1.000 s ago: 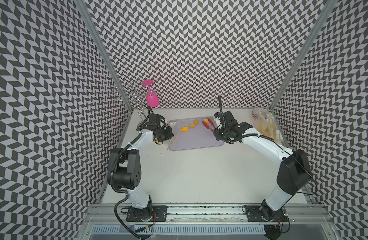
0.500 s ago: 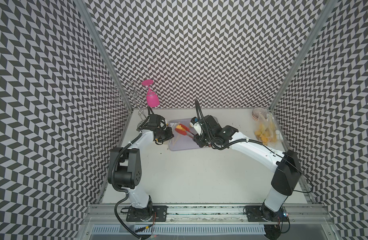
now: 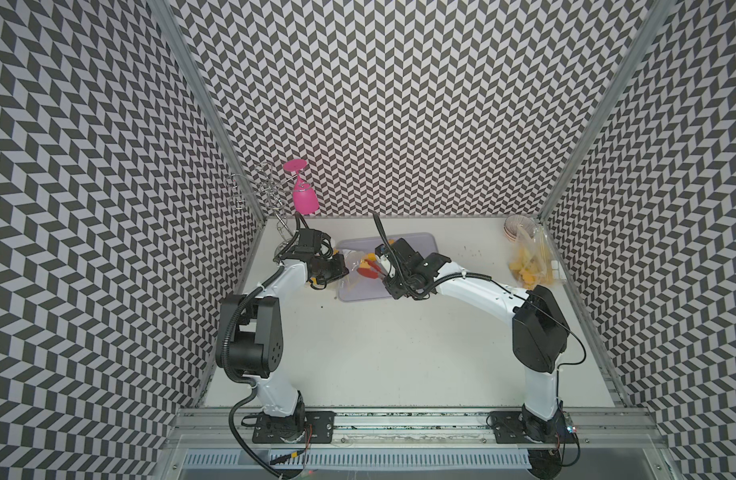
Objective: Put the cookies into a resealable bag to prevent moisture
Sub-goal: Place the cookie in the ziploc bag.
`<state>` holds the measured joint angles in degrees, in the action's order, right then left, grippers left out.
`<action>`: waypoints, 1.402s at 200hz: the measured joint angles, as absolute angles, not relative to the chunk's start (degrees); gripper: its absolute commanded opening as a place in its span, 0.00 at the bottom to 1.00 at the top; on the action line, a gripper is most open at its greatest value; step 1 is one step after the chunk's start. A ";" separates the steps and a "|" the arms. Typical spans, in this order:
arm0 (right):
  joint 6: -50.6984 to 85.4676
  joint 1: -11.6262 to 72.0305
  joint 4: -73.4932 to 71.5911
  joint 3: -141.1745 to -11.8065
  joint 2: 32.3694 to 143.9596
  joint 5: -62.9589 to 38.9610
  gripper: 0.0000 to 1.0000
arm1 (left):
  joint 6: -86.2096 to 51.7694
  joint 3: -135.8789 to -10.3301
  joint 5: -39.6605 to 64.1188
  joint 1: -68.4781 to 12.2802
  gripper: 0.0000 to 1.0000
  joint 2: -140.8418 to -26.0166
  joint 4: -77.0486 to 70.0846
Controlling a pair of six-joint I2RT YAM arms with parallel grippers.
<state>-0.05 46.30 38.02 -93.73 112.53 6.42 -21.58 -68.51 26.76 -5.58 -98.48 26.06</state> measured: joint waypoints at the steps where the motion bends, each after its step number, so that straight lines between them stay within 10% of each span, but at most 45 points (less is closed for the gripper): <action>1: -0.12 46.37 38.06 -93.80 112.60 6.52 0.29 | -21.58 -68.51 26.83 -5.58 0.00 -98.48 26.04; 135: -4.99 51.20 38.57 -99.31 116.73 10.50 0.31 | -21.02 -68.03 29.74 -5.61 0.00 -98.35 24.43; 212: -2.20 50.85 39.72 -107.13 122.08 8.99 0.61 | -20.93 -67.31 29.67 -5.58 0.00 -97.43 24.05; 280: -1.87 50.83 40.51 -104.22 118.69 8.19 0.52 | -20.86 -67.29 29.69 -5.54 0.00 -97.36 24.01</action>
<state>-1.87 50.83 40.51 -104.22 118.69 8.19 -20.86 -67.29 29.69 -5.54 -97.36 24.01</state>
